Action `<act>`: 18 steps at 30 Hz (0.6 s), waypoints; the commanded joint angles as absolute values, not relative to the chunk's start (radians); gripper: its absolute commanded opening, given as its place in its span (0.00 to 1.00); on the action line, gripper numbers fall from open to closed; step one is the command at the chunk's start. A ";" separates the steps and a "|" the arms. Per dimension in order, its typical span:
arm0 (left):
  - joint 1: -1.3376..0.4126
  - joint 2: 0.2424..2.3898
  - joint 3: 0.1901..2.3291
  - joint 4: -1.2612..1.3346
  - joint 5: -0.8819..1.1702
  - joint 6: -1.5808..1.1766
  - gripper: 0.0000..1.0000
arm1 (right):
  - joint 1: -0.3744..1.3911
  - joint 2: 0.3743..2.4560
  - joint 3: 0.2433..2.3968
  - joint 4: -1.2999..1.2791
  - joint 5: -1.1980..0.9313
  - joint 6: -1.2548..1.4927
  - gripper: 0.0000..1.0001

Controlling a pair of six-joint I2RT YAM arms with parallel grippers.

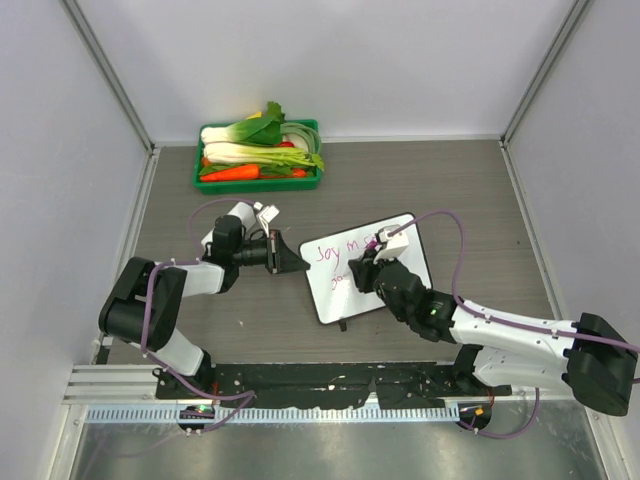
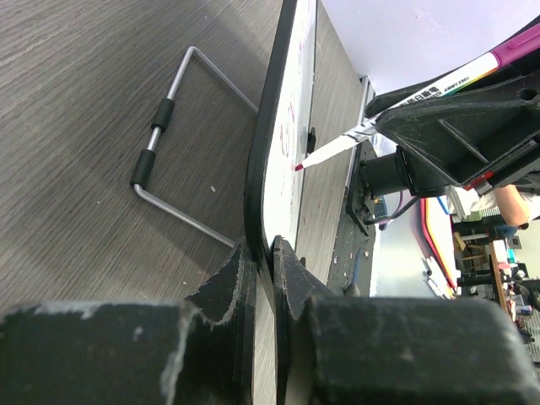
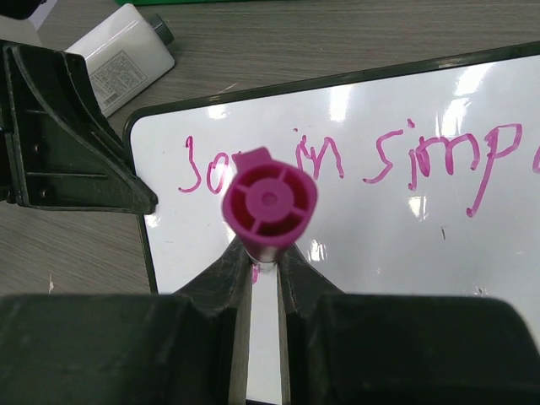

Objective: Write a sentence on the whiteboard

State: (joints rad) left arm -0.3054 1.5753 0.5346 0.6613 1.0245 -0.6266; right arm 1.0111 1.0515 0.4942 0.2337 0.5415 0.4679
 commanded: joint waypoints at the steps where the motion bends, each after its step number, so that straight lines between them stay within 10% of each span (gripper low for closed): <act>1: -0.319 1.594 0.526 0.629 1.026 -0.568 0.00 | 1.006 1.029 0.466 0.213 0.558 0.474 0.01; 18: -0.319 1.598 0.529 0.629 1.029 -0.568 0.00 | 1.006 0.951 0.492 0.202 0.549 0.471 0.01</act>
State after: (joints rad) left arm -0.3054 1.5753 0.5346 0.6617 1.0248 -0.6273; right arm 1.0111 0.9874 0.4522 0.2012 0.5350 0.4770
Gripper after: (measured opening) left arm 0.107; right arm 0.180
